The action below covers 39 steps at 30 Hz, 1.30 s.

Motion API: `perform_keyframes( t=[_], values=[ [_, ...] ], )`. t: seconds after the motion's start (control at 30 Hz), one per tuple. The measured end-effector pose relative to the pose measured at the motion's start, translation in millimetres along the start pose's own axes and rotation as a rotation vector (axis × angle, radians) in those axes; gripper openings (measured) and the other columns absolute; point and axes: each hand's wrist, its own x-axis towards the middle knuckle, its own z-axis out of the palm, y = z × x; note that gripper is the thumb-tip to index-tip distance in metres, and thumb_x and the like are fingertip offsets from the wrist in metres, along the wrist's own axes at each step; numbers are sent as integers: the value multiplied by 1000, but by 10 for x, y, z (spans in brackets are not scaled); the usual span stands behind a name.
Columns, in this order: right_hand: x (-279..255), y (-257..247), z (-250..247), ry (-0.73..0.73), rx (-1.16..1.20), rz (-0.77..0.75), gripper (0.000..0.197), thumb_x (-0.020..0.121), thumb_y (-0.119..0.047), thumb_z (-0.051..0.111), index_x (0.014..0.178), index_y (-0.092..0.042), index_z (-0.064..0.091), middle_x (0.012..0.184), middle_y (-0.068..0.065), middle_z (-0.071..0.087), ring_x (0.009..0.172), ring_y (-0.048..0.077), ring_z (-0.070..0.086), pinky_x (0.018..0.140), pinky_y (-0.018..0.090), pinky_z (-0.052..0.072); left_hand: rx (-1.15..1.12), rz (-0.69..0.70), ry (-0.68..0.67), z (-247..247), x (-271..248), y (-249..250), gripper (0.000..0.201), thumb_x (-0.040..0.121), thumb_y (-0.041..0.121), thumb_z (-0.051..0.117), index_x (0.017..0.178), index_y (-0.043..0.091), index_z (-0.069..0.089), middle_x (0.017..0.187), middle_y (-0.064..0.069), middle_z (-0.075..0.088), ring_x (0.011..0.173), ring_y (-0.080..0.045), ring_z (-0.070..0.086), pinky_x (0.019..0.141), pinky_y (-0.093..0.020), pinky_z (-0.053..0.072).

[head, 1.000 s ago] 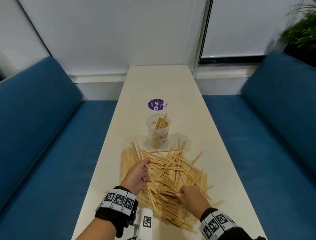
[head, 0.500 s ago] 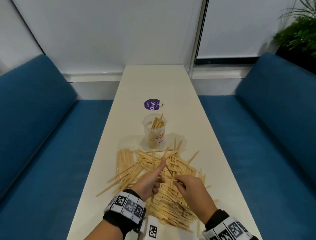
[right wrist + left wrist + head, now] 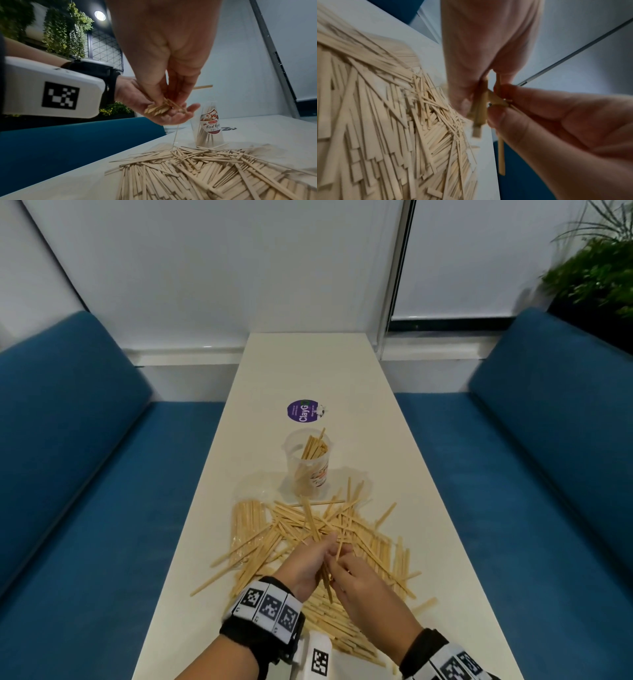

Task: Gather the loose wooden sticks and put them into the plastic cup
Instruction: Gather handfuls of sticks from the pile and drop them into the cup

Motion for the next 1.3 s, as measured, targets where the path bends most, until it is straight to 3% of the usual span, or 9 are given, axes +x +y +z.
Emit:
perform_keyframes(
  t=[0.27, 0.37, 0.5, 0.67, 0.73, 0.8, 0.9, 1.1, 1.3],
  values=[
    [32, -17, -183, -144, 211, -14, 64, 92, -46, 50, 146, -22, 28, 132, -7, 32, 122, 6, 29, 99, 6, 18, -200, 141, -57, -30, -21, 30, 24, 95, 24, 48, 102, 5, 60, 60, 1, 54, 55, -12, 56, 59, -29, 54],
    [51, 13, -250, -66, 437, 64, 60, 82, -64, 49, 131, -29, 51, 114, -22, 44, 110, -5, 41, 94, 6, 31, -208, 165, -7, -28, -9, 59, 29, 96, 31, 43, 94, 6, 58, 55, 4, 42, 50, -9, 45, 48, -21, 45],
    [142, 100, -329, 280, 702, 321, 14, 85, -41, 63, 87, -27, 65, 83, -8, 65, 79, 7, 60, 69, 15, 48, -200, 149, -13, -27, -43, 95, 34, 94, 40, 42, 77, 11, 47, 46, 8, 31, 38, -5, 29, 41, -17, 29],
    [404, 192, -432, -58, 948, 615, 68, 64, -71, 62, 98, -13, 62, 93, 5, 68, 91, 20, 64, 82, 31, 51, 136, 21, -227, 86, -189, 99, 27, 99, 23, 41, 75, 12, 48, 46, 7, 35, 37, -4, 27, 41, -17, 23],
    [450, 180, -458, -173, 1046, 600, 53, 69, -60, 67, 80, -9, 62, 79, 10, 64, 75, 19, 62, 72, 27, 48, 190, -11, -313, 119, -231, 86, 11, 98, 9, 39, 92, 13, 48, 48, 5, 36, 36, -2, 29, 40, -15, 22],
    [484, 182, -437, -149, 1031, 627, 41, 76, -51, 68, 65, -13, 55, 63, 4, 53, 62, 12, 52, 62, 25, 40, 212, -15, -351, 137, -249, 96, 15, 96, 3, 41, 100, 18, 43, 49, 3, 35, 34, -2, 29, 39, -15, 21],
    [490, 234, -319, -68, 953, 668, 85, 61, -81, 58, 81, 1, 55, 73, 10, 52, 71, 22, 52, 69, 44, 45, 225, -6, -344, 143, -229, 139, 26, 95, 2, 42, 102, 27, 44, 47, 4, 36, 34, -3, 30, 38, -16, 24],
    [553, 108, -520, 106, 1093, 557, 57, 100, -41, 31, 80, 5, 58, 77, 8, 75, 75, 21, 69, 79, 37, 54, 262, -2, -413, 81, -251, 142, 8, 89, 19, 58, 88, 12, 55, 65, 2, 58, 56, -6, 57, 56, -16, 44],
    [636, 109, -752, 466, 1281, 451, 52, 99, -38, 29, 80, 5, 52, 69, 34, 54, 67, 32, 68, 66, 34, 58, -77, -103, -302, -141, -193, 65, 76, 75, 71, 36, 116, 12, 60, 120, -8, 66, 113, -21, 60, 91, -34, 47]
  ],
)
